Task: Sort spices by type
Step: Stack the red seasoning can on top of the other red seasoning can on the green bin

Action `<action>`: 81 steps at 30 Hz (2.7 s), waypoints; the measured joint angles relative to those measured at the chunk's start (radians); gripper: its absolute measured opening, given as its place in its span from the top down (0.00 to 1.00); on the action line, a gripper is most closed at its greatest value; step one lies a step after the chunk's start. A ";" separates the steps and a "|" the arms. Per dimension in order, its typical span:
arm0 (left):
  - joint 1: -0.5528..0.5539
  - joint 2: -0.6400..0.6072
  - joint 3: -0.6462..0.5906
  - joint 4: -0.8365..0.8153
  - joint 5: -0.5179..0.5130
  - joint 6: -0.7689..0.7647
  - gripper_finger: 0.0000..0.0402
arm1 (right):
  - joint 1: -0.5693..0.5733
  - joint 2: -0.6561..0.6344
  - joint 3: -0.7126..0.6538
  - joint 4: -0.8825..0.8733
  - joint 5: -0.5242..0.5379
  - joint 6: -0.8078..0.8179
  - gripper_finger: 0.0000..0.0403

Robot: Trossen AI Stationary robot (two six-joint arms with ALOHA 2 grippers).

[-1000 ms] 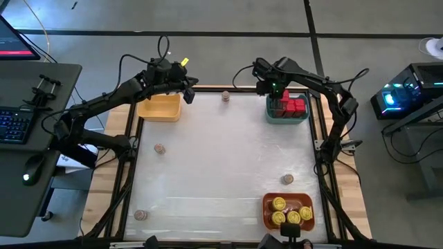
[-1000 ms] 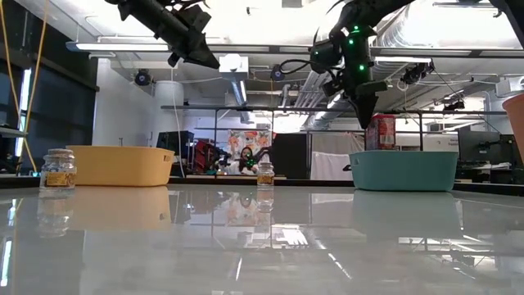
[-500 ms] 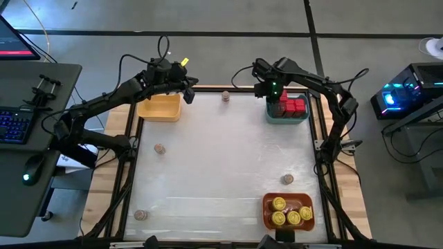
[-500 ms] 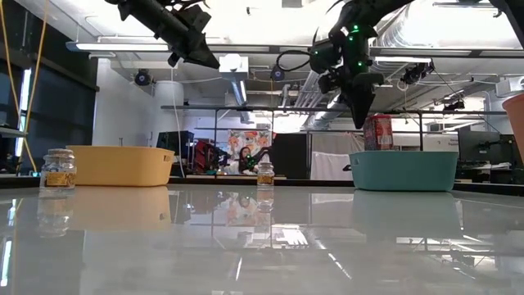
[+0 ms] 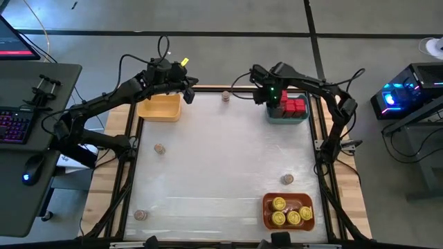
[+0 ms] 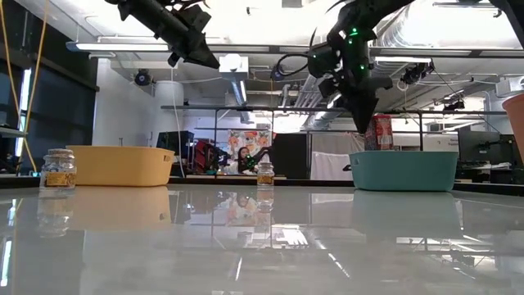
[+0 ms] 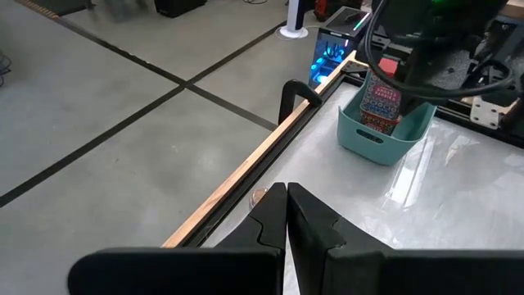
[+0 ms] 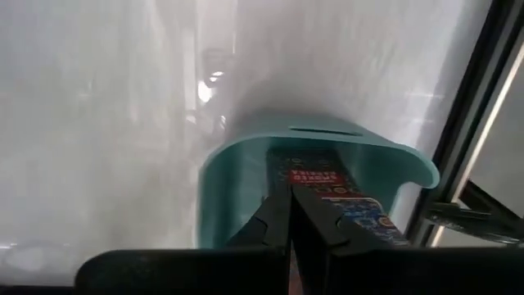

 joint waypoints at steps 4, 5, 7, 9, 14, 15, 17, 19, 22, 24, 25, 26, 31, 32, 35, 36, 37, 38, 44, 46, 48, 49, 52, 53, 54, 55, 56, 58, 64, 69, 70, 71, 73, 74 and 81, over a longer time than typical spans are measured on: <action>0.000 0.000 0.000 0.000 0.000 0.000 1.00 | 0.000 0.000 -0.019 0.029 0.023 -0.009 1.00; 0.000 0.000 0.000 0.000 0.000 0.000 1.00 | 0.000 0.000 -0.025 0.028 0.024 -0.018 1.00; 0.000 0.000 0.000 0.000 0.000 0.000 1.00 | 0.002 0.000 -0.034 0.029 0.030 -0.039 1.00; 0.000 0.000 0.000 0.000 0.000 0.000 1.00 | 0.007 0.001 -0.044 0.032 0.054 -0.061 1.00; 0.000 0.000 0.000 0.000 0.000 0.000 1.00 | 0.029 0.001 -0.070 0.059 0.163 -0.049 1.00; 0.000 0.000 0.000 0.000 0.000 0.000 1.00 | 0.034 0.001 -0.074 0.061 0.164 -0.027 1.00; 0.000 0.000 0.000 0.000 0.000 0.000 1.00 | 0.050 0.001 -0.084 0.066 0.166 0.020 1.00; 0.000 0.000 0.000 0.000 0.000 0.000 1.00 | 0.072 0.002 -0.091 0.067 0.166 0.046 1.00; 0.000 0.000 0.000 0.000 0.000 0.000 1.00 | 0.108 0.002 -0.092 0.074 0.166 0.094 1.00; 0.000 0.000 0.000 0.000 0.000 0.001 1.00 | 0.137 0.002 -0.092 0.097 0.166 0.210 1.00; 0.000 0.000 0.000 0.000 0.000 0.001 1.00 | 0.150 0.002 -0.092 0.109 0.166 0.276 1.00; 0.000 0.000 0.000 0.000 0.000 0.007 1.00 | 0.164 0.002 -0.092 0.117 0.166 0.342 1.00; 0.000 0.000 0.000 0.000 0.000 0.017 1.00 | 0.224 0.047 -0.092 0.070 0.255 0.489 1.00; 0.000 0.000 0.000 0.000 0.000 0.017 1.00 | 0.235 0.062 -0.092 0.061 0.294 0.506 1.00; 0.000 0.000 0.000 0.000 0.000 0.017 1.00 | 0.265 0.120 -0.092 0.035 0.360 0.538 1.00; 0.000 0.000 0.000 0.000 0.000 0.017 1.00 | 0.277 0.138 -0.091 0.028 0.389 0.547 1.00; 0.000 0.000 0.000 0.000 0.000 0.017 1.00 | 0.287 0.152 -0.091 0.021 0.420 0.560 1.00; 0.000 0.000 0.000 0.000 0.000 0.016 1.00 | 0.296 0.165 -0.090 0.016 0.450 0.572 1.00; 0.000 0.000 0.000 0.001 -0.001 0.016 1.00 | 0.329 0.186 -0.091 0.015 0.570 0.593 1.00; 0.000 0.000 0.000 0.001 -0.002 0.016 1.00 | 0.330 0.186 -0.090 -0.008 0.583 0.609 1.00; 0.000 0.000 0.000 0.001 -0.002 0.016 1.00 | 0.330 0.186 -0.079 -0.021 0.587 0.637 1.00; 0.000 0.000 0.000 0.001 -0.002 0.013 1.00 | 0.330 0.186 -0.073 -0.028 0.578 0.646 1.00; 0.000 0.000 0.000 0.001 -0.003 0.008 1.00 | 0.328 0.186 -0.049 -0.051 0.550 0.651 1.00; 0.000 0.000 0.000 0.001 -0.003 0.008 1.00 | 0.328 0.185 -0.044 -0.049 0.553 0.649 1.00; 0.000 0.000 0.000 0.001 -0.003 0.008 1.00 | 0.328 0.184 -0.041 -0.049 0.560 0.648 1.00; 0.000 0.000 0.000 0.001 -0.003 0.008 1.00 | 0.323 0.184 -0.040 -0.050 0.566 0.644 1.00; 0.000 0.000 0.000 0.001 -0.003 0.008 1.00 | 0.317 0.184 -0.040 -0.049 0.566 0.643 1.00; 0.000 0.000 0.000 0.001 -0.003 0.008 1.00 | 0.296 0.190 -0.040 -0.051 0.571 0.661 1.00; 0.000 0.000 0.000 0.001 -0.005 0.008 1.00 | 0.244 0.207 -0.040 -0.084 0.620 0.680 1.00; 0.000 0.000 0.000 0.002 -0.005 0.008 1.00 | 0.227 0.207 -0.040 -0.093 0.636 0.678 1.00; 0.000 0.000 0.000 0.002 -0.005 0.008 1.00 | 0.225 0.207 -0.040 -0.093 0.636 0.677 1.00; 0.000 0.000 0.000 0.002 -0.005 0.008 1.00 | 0.223 0.207 -0.040 -0.094 0.637 0.673 1.00; 0.000 0.000 0.000 0.002 -0.005 0.008 1.00 | 0.220 0.207 -0.040 -0.094 0.641 0.670 1.00; 0.000 0.000 0.000 0.002 -0.005 0.008 1.00 | 0.219 0.207 -0.040 -0.094 0.641 0.670 1.00; 0.000 0.000 0.000 0.002 -0.005 0.008 1.00 | 0.218 0.207 -0.040 -0.114 0.608 0.661 1.00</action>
